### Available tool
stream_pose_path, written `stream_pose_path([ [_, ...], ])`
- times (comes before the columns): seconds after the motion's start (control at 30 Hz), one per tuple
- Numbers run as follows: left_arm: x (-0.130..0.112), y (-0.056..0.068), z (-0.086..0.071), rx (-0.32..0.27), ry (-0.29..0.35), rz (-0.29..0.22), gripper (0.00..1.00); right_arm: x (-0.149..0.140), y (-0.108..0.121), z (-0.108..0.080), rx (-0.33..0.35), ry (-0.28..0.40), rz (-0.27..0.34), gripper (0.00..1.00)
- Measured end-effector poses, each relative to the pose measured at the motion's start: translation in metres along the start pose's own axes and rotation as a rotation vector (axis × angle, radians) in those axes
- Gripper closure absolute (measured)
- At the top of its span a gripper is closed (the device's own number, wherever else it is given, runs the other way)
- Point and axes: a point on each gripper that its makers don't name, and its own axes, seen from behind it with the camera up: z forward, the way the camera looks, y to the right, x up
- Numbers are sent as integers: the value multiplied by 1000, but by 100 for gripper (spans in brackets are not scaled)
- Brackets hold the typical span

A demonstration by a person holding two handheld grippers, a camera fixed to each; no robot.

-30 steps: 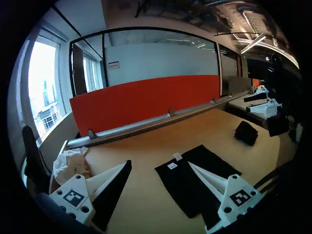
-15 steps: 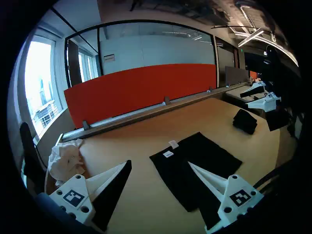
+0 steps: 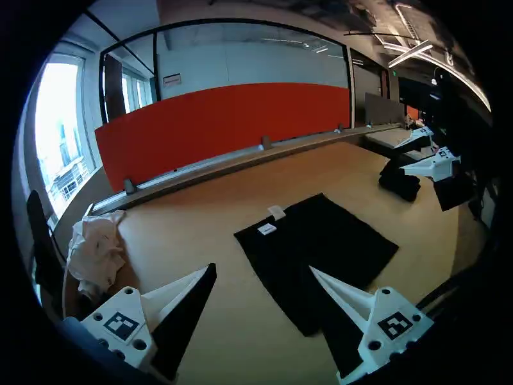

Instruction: Fold towel

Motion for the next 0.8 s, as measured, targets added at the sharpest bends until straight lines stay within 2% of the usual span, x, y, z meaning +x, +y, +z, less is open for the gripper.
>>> stream_pose_path([
  [0.3,-29,10,13,-23,-51,15,4,-31,-11,13,28,-45,0,6],
  [0.8,-76,29,30,-73,-138,6,4,-93,-26,34,71,-155,-11,6],
])
